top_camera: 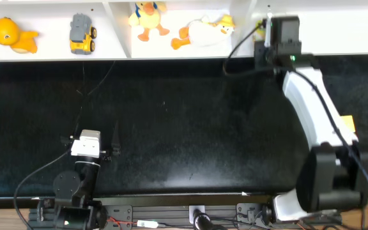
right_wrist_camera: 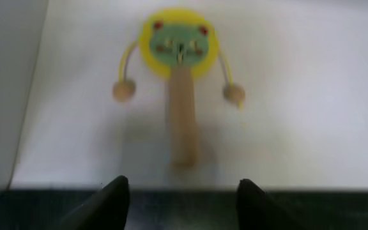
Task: Store Toys
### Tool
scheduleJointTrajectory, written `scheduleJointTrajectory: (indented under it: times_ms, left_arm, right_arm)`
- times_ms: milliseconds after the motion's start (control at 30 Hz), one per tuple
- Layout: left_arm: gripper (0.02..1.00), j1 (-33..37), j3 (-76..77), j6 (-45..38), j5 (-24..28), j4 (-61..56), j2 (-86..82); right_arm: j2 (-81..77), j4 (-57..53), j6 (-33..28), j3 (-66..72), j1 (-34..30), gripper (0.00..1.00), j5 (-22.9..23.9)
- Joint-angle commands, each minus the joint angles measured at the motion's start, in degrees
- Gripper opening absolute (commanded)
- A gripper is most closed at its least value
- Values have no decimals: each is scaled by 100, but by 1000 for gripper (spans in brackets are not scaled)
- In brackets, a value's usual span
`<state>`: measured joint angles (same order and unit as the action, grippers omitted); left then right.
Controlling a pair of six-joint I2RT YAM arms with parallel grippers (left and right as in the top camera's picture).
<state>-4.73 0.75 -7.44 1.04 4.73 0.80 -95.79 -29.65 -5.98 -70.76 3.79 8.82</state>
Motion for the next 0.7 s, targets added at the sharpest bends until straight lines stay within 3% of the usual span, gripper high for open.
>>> scheduleJointTrajectory:
  times_ms: [33,233,267,300,333,533,700]
  left_arm:
    - [998,33,-31,107,31,2,-63]
    - [996,33,-31,107,31,2,-63]
    - [998,33,-31,107,31,2,-63]
    - [996,33,-31,107,31,2,-63]
    - [996,33,-31,107,31,2,-63]
    - [993,33,-31,107,31,2,-63]
    - [996,33,-31,107,31,2,-63]
  right_arm:
    - [719,-28,22,577,4,689,-22]
    - [1657,-304,22,1283,-15,814,2]
    - [1794,-424,24,1357,-26,864,2]
    - [1921,-560,57,1416,-46,978,0]
    - [2039,-710,116,1462,-72,998,0]
    - [2586,-1615,103,1513,-354,996,37]
    - [3025,-2216,-72,1534,-966,998,107]
